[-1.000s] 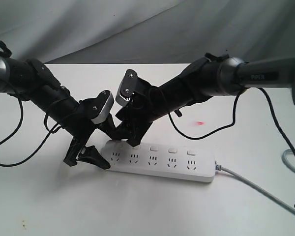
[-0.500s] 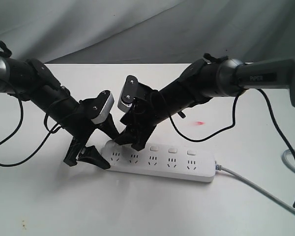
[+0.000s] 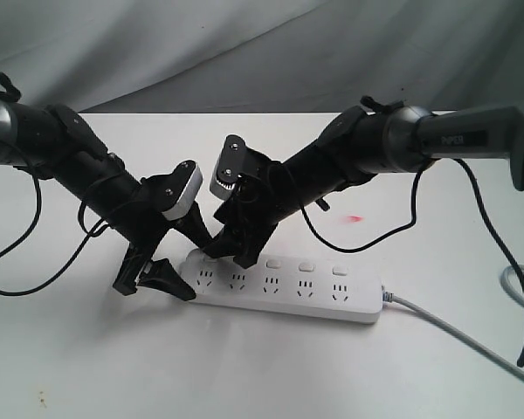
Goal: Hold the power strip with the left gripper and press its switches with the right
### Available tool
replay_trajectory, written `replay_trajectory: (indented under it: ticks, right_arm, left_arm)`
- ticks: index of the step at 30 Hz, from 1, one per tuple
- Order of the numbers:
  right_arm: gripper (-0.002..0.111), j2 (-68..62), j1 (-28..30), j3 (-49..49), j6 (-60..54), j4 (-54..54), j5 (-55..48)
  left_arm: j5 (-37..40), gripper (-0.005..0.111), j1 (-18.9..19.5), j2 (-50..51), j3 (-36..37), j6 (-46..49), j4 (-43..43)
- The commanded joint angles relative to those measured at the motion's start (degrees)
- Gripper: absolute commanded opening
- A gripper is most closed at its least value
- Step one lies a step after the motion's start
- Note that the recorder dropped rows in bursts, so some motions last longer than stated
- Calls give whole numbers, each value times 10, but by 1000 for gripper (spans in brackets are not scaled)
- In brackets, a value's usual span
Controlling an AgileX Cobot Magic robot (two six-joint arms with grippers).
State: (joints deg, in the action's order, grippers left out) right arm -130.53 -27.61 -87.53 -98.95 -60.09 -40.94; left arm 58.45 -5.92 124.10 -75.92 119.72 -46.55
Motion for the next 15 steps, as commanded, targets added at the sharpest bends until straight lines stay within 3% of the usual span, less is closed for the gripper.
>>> replay_trajectory:
  ticks: [1,15]
  right_arm:
    - [59,-19,-10,1,20,65,20]
    - [59,-29,-37,1,35,88,34]
  left_arm:
    - [-2,34,-3,1,-4,2,-13]
    - [-2,34,-3,1,-4,2,-13]
